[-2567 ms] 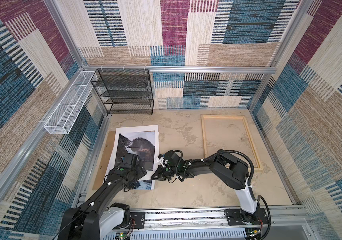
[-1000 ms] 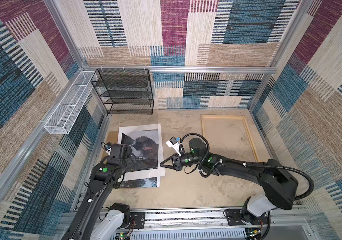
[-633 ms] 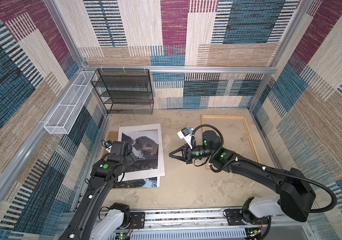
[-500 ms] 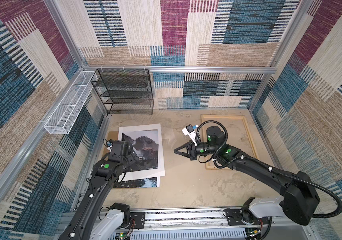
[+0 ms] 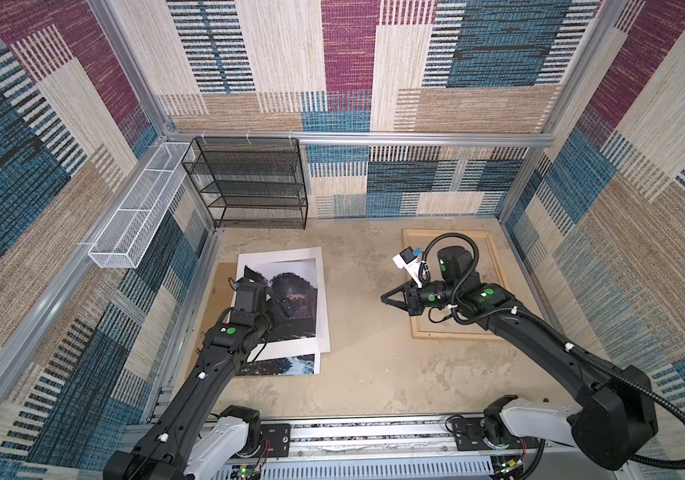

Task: Put the photo into the frame

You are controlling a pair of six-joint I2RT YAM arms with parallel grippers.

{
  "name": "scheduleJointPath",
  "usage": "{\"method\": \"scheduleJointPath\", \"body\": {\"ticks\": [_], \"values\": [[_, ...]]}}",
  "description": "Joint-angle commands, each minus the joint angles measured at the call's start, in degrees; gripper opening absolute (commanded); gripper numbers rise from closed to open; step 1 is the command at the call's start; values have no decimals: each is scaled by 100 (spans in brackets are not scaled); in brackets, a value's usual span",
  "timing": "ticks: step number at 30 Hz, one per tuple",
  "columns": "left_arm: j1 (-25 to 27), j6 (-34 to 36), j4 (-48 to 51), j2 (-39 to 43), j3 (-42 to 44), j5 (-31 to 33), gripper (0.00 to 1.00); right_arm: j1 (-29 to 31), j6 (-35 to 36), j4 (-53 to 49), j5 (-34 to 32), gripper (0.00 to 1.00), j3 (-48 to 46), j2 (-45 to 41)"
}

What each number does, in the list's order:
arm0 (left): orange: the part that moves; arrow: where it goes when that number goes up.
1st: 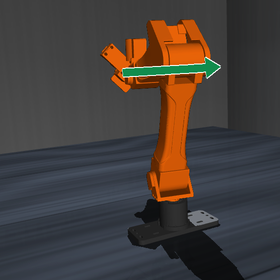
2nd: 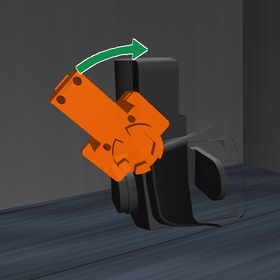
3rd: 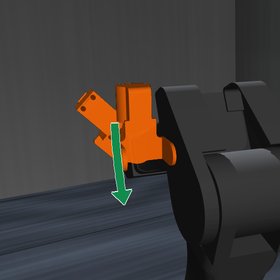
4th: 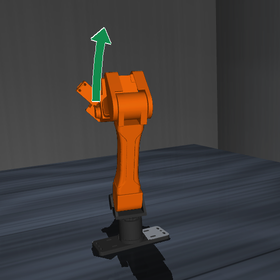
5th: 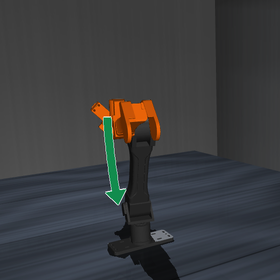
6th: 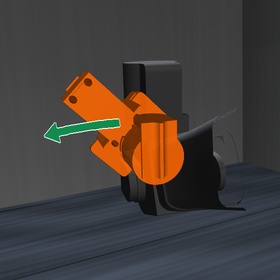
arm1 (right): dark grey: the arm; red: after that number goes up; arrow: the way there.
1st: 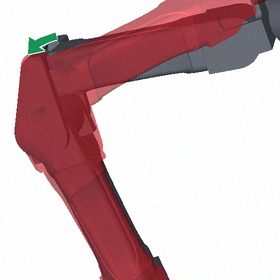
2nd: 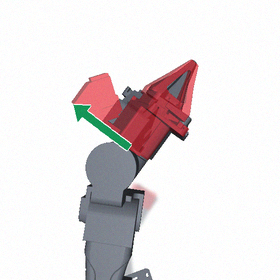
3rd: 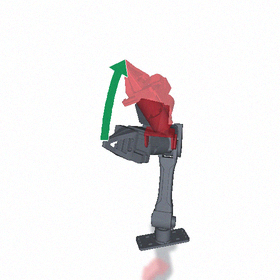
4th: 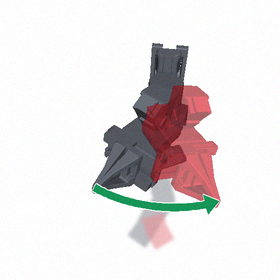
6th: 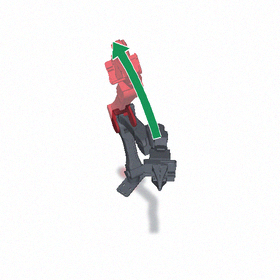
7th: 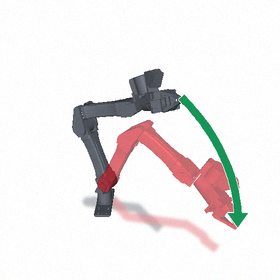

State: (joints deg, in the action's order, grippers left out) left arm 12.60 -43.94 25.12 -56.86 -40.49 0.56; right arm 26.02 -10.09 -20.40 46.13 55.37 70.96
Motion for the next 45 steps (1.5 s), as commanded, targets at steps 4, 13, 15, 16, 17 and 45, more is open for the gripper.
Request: {"method": "scheduleJointPath", "body": {"ticks": [4,13,15,16,17,45], "values": [[255,-143,-1164,-795,-89,-609,94,-360,66,-138,-24,0,-88,-287],[847,62,-1757,-2587,-1147,-1248,93,-1144,292,-416,-155,0,155,-428],[954,92,-1757,-2858,-1400,-1277,93,-1353,314,-423,-199,0,171,-387],[1005,97,-1757,-3000,-1528,-1290,93,-1473,323,-402,-188,0,175,-366],[1052,109,-1755,-3141,-1647,-1308,93,-1591,334,-381,-228,0,182,-328],[1593,-78,-899,-6083,-4004,-1550,89,-3050,39,-328,-690,0,-104,1100]]}}
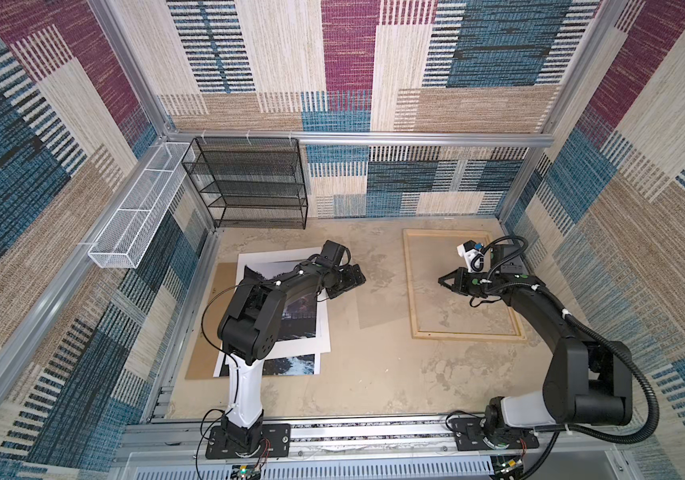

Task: Put the photo into the frame

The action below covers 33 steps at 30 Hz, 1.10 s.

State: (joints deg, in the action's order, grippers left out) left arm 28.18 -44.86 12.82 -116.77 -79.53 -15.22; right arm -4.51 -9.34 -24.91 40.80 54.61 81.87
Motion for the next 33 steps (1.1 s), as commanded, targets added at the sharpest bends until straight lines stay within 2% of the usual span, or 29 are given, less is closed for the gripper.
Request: {"method": "scheduleJointPath", "body": {"ticks": [1,7,10,15,23,29,33], "values": [[68,22,360,-131,-142,28,88,3,-55,118,-176,0,-51,4],[204,187,705,-364,-452,68,88,3,-240,204,-196,0,-278,-76],[230,215,777,-464,-521,-6,87,3,-325,339,-110,14,-375,-84],[253,377,939,-511,-555,12,86,3,-466,643,70,24,-464,142],[258,666,1064,-634,-642,-218,85,3,-801,1255,206,25,-835,382],[258,825,1189,-691,-707,-238,84,3,-1103,1488,-154,25,-1321,371],[258,865,1466,-792,-821,-74,84,5,-1216,1599,-321,41,-1517,420]]}}
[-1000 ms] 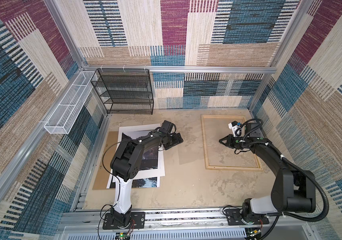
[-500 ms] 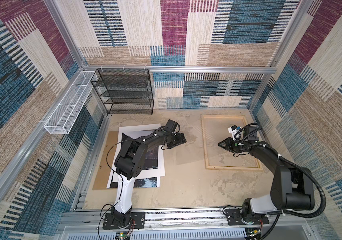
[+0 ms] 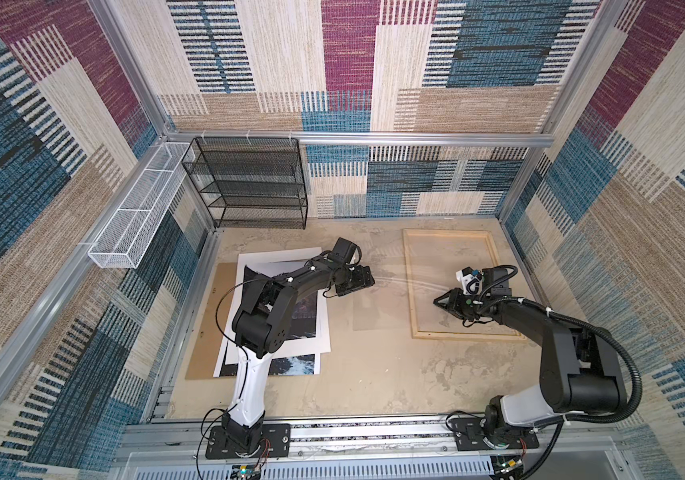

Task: Put the photo into the frame

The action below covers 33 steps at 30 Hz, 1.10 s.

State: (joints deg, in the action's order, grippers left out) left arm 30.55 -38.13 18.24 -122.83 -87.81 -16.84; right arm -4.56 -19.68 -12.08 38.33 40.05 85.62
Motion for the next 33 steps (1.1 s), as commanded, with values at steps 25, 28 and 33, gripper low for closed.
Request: {"method": "scheduleJointPath", "body": {"ticks": [25,28,33], "values": [[22,300,1129,-347,-71,216,83,-397,62,522,-1095,69,535,540],[22,306,1114,-347,-70,216,83,-432,250,758,-898,68,797,800],[19,323,1092,-339,-87,191,83,-441,602,788,-447,66,1422,1428]]}}
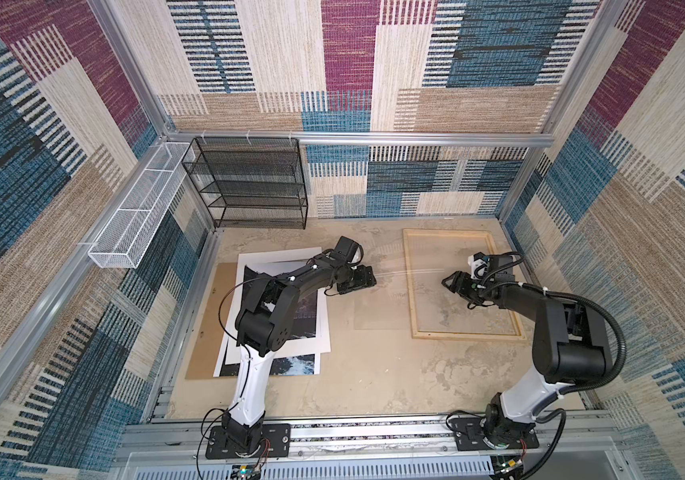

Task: Put the photo into the frame

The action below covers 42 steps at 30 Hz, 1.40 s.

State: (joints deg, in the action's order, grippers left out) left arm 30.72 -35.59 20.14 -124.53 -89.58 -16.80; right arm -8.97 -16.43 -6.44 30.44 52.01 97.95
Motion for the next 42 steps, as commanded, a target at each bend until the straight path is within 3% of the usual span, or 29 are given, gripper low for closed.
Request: {"method": "scheduleJointPath", "body": {"ticks": [1,13,30,42], "values": [[0,71,903,-165,86,177,83,1,297,238,397,66,319,303],[4,164,812,-214,38,133,83,-4,147,828,1630,46,681,1117],[13,108,374,-160,148,-69,82,-2,85,753,2015,1,905,1007],[124,-250,50,117,241,333,83,1,-93,-920,1320,0,2024,-276]]}}
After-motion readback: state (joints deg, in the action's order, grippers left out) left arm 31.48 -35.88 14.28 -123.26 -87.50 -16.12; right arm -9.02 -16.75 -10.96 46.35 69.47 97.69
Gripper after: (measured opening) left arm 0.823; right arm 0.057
